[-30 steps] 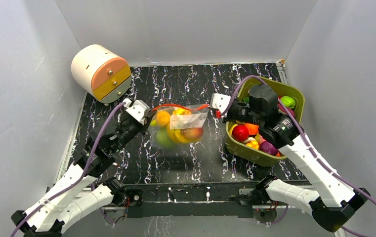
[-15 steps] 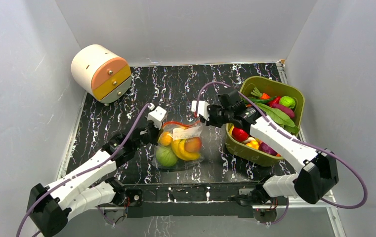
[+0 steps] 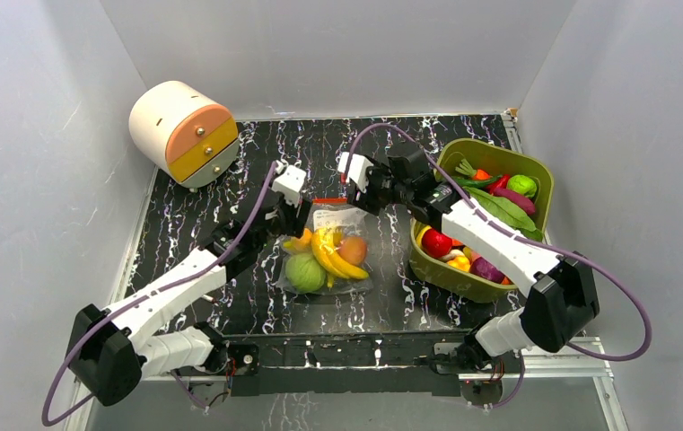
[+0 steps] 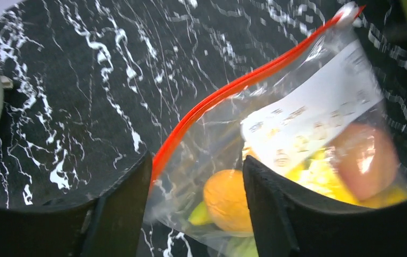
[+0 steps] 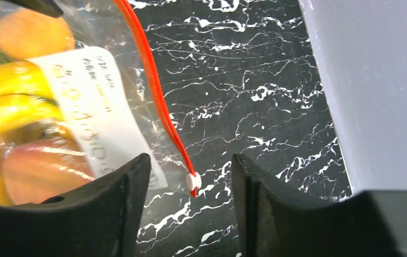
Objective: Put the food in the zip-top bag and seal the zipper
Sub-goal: Place the zipper food storage bag at the center of the board, then reset both arms
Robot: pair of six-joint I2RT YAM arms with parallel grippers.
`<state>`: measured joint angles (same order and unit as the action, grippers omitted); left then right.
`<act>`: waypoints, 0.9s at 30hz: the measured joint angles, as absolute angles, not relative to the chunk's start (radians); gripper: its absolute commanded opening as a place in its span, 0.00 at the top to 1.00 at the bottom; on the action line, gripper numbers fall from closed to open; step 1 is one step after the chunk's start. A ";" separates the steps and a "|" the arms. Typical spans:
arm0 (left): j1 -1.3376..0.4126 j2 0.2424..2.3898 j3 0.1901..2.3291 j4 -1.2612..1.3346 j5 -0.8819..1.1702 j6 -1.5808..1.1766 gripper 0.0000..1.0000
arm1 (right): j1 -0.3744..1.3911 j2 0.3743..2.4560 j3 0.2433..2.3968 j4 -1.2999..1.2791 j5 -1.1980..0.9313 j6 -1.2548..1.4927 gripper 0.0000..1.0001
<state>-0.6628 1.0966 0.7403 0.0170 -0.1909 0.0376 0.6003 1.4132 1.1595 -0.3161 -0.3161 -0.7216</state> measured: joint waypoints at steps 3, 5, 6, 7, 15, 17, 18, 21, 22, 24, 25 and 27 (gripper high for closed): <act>-0.662 1.114 0.805 0.017 -0.229 0.045 0.31 | 0.600 1.412 1.175 -0.305 -0.308 -0.676 0.24; -0.662 1.111 0.832 0.010 -0.250 0.044 0.24 | 0.600 1.400 1.175 -0.303 -0.306 -0.638 0.03; -0.662 1.105 0.841 0.004 -0.258 0.044 0.21 | 0.600 1.391 1.175 -0.303 -0.305 -0.615 0.02; -0.662 1.097 0.846 -0.006 -0.266 0.041 0.18 | 0.600 1.380 1.174 -0.303 -0.305 -0.599 0.02; -0.662 0.942 0.873 -0.163 -0.282 -0.039 0.02 | 0.601 1.175 1.172 -0.312 -0.289 -0.331 0.02; -0.662 0.915 0.910 -0.219 -0.290 -0.071 0.02 | 0.602 1.131 1.177 -0.328 -0.267 -0.211 0.02; -0.662 0.904 0.936 -0.251 -0.297 -0.092 0.02 | 0.602 1.119 1.184 -0.344 -0.257 -0.152 0.02; -0.662 0.879 1.016 -0.336 -0.310 -0.163 0.01 | 0.602 1.111 1.208 -0.396 -0.237 0.002 0.02; -0.662 0.871 1.048 -0.375 -0.311 -0.195 0.02 | 0.602 1.110 1.210 -0.418 -0.237 0.059 0.02; -0.662 0.861 1.089 -0.427 -0.310 -0.241 0.02 | 0.602 1.098 1.209 -0.455 -0.226 0.145 0.02; -0.662 0.855 1.108 -0.456 -0.309 -0.268 0.02 | 0.602 1.085 1.206 -0.471 -0.211 0.201 0.02; -0.662 0.845 1.137 -0.517 -0.300 -0.323 0.02 | 0.602 1.040 1.195 -0.501 -0.184 0.291 0.02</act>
<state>-0.6621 0.8448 1.1366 -0.5171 -0.3004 -0.3233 0.6018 1.0401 1.1946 -0.5014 -0.1837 0.2909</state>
